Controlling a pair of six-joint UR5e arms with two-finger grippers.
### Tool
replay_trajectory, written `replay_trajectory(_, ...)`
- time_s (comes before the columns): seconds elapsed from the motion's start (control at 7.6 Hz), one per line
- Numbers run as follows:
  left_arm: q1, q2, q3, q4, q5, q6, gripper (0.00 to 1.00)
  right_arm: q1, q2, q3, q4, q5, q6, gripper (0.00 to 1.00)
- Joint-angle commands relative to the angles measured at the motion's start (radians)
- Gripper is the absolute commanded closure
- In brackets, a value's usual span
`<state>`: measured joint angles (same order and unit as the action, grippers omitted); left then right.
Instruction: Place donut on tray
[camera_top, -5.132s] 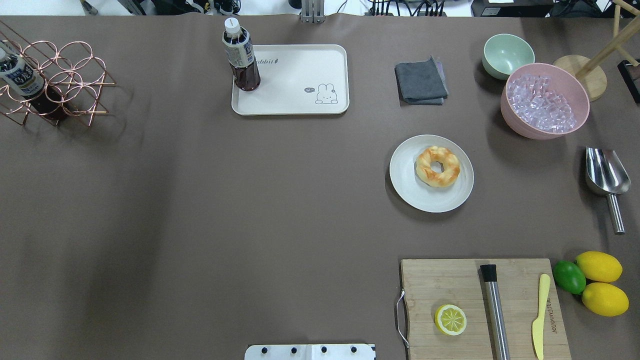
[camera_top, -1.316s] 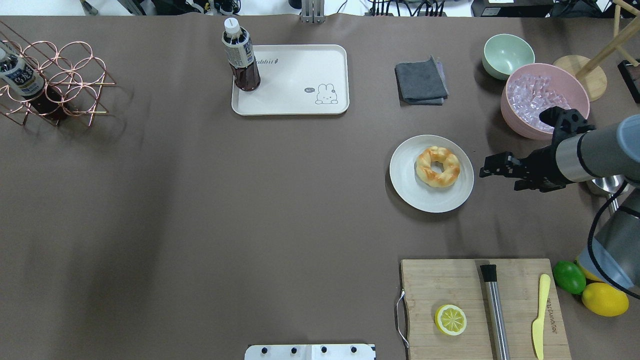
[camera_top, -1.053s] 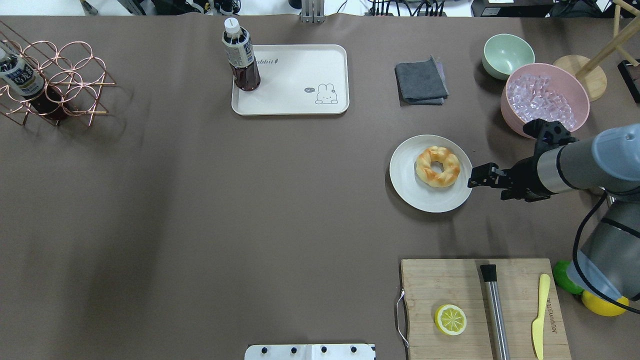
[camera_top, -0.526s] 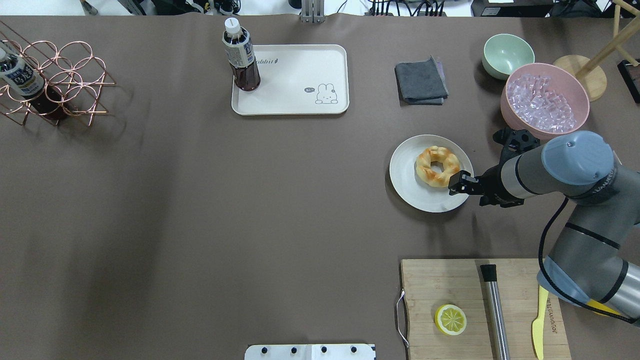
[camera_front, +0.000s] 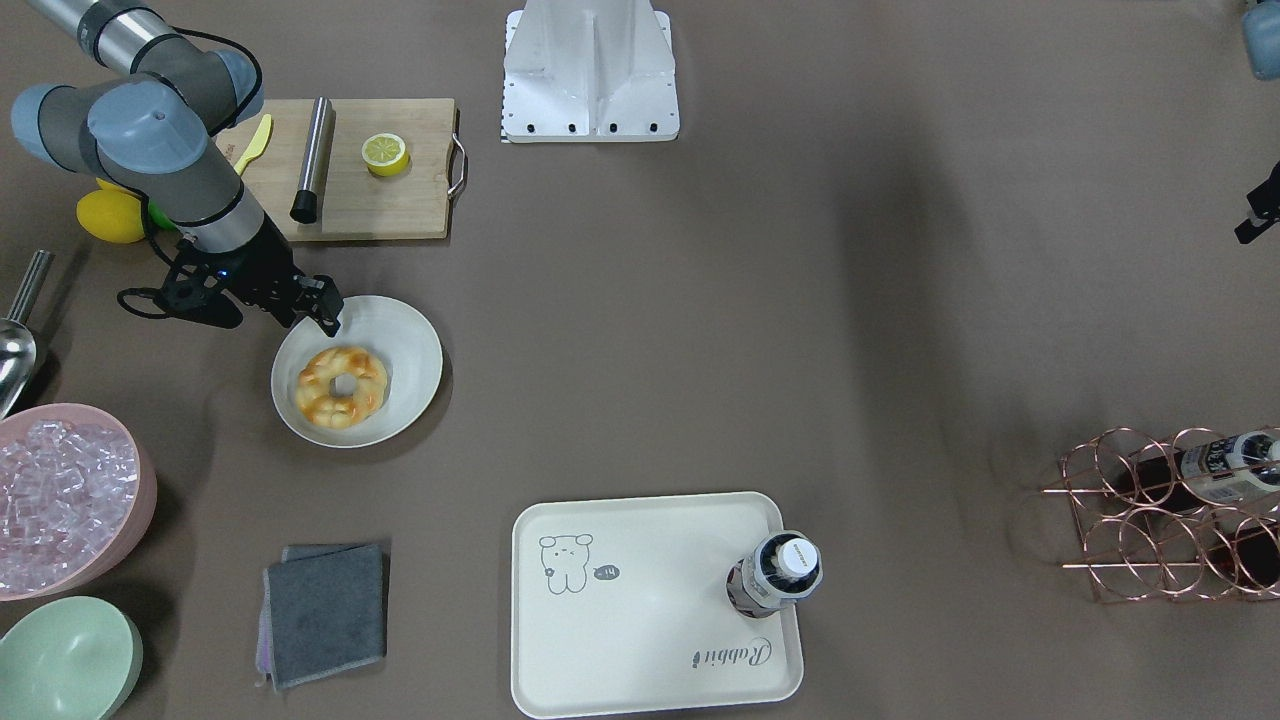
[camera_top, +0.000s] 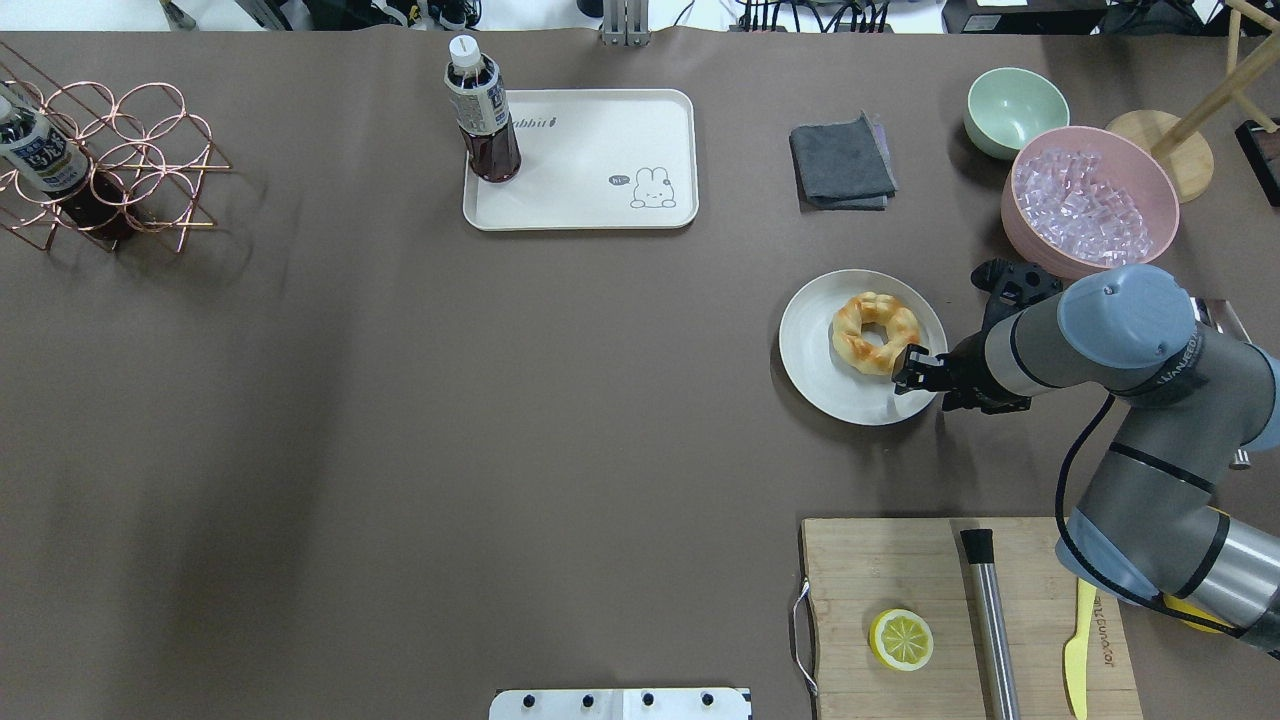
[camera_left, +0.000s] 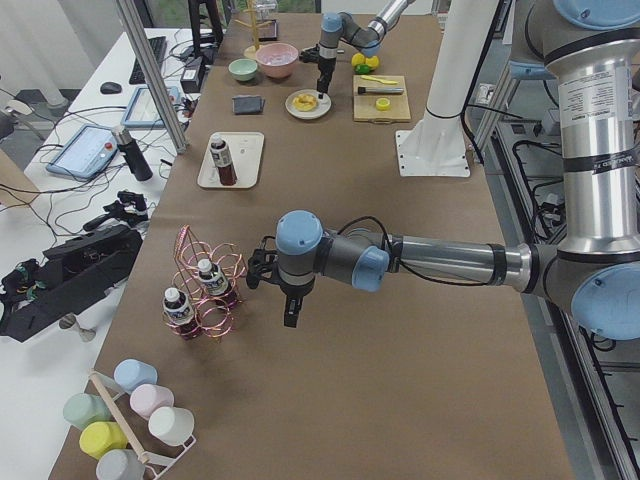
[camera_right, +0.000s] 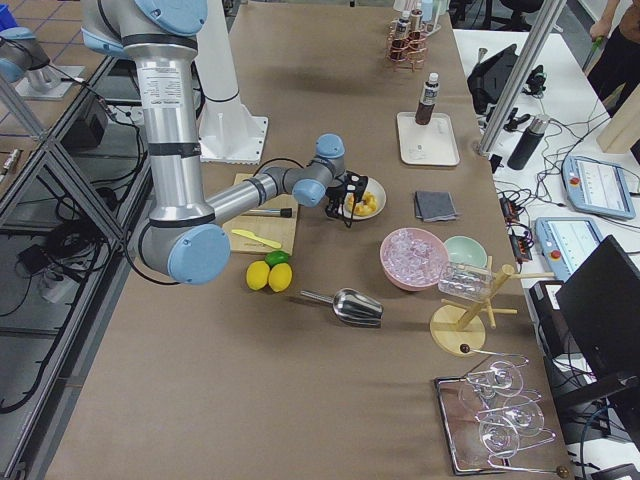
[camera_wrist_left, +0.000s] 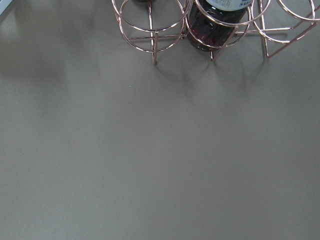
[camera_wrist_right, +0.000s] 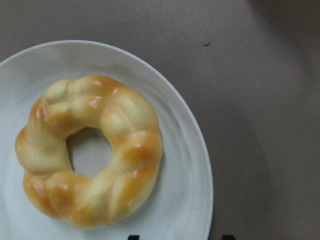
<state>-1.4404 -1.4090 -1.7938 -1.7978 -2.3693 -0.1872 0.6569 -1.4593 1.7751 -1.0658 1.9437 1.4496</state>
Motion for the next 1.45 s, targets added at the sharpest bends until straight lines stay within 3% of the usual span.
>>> replay_trajectory(0.0, 0.000, 0.001, -0.002, 0.000, -0.001, 0.000, 0.02, 0.000, -0.001, -0.002, 0.000, 0.000, 0.000, 0.60)
replay_trajectory(0.26, 0.000, 0.001, -0.004, 0.000, -0.001, 0.000, 0.02, 0.000, -0.001, -0.002, 0.001, 0.000, 0.002, 0.75)
replay_trajectory(0.53, 0.000, 0.002, -0.003, 0.000, -0.001, 0.000, 0.02, 0.001, 0.000, -0.002, 0.000, 0.000, 0.000, 1.00)
replay_trajectory(1.05, -0.002, 0.002, -0.004, 0.000, -0.001, 0.000, 0.02, 0.024, 0.023, 0.017, 0.001, 0.011, 0.003, 1.00)
replay_trajectory(1.32, -0.002, 0.002, -0.006, 0.000, -0.001, 0.000, 0.02, 0.027, 0.089, 0.017, 0.003, 0.017, 0.115, 1.00)
